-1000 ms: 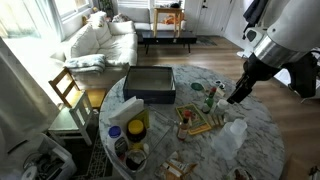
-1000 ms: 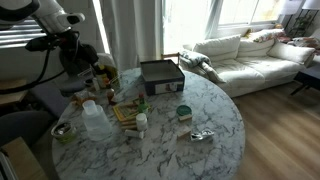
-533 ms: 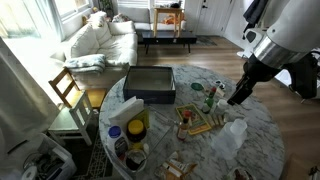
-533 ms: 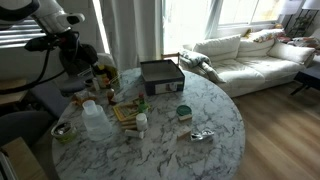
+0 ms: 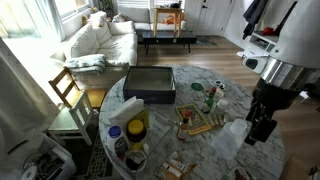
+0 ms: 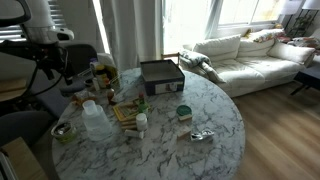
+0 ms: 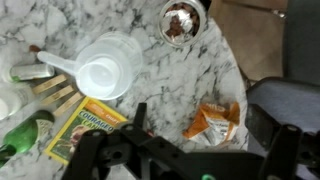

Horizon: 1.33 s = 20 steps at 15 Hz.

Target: Remove some content from the coffee can and put them in the measuring cup, remove the measuring cup from the upside down positioned frost cold cup top, flip the frost cold cup to position it upright on the table

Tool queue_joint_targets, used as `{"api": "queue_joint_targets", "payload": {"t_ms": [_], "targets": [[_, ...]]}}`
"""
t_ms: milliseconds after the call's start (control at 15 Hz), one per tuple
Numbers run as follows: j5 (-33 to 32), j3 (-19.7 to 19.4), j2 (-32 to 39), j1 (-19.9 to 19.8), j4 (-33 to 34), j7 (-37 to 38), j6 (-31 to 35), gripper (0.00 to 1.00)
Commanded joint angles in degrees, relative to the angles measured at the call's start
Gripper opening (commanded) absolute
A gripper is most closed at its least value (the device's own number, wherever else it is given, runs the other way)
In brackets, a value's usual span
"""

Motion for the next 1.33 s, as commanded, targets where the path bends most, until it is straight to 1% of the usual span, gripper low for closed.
{"api": "queue_joint_targets", "payload": {"t_ms": [0, 67, 267, 600, 667, 733, 933, 1000, 1067, 1267], "targets": [[2.9, -2.2, -5.2, 1.7, -4.8, -5.4, -6.4, 1.00], [1.7, -1.0, -1.9, 0.8, -1.4, -3.2, -4.4, 1.00], [1.8, -1.3, -3.6, 1.0, -3.4, -4.2, -5.8, 1.00], [1.8, -1.3, -3.7, 1.0, -3.6, -4.4, -5.8, 1.00], [2.5, -1.5, -2.7, 1.1, -4.7, -4.3, -6.1, 1.00], [2.0, -0.8, -2.0, 0.3, -6.5, -1.9, -6.0, 1.00], [5.6, -0.8, -1.9, 1.0, -12.7, 0.5, -3.7, 1.00], [6.3, -0.8, 2.2, 1.2, -8.8, 1.0, -4.3, 1.00], [7.6, -0.5, 2.5, 1.6, -10.0, 1.2, -2.5, 1.00], [9.2, 0.9, 3.9, 1.7, -9.9, 2.4, 3.2, 1.00]]}}
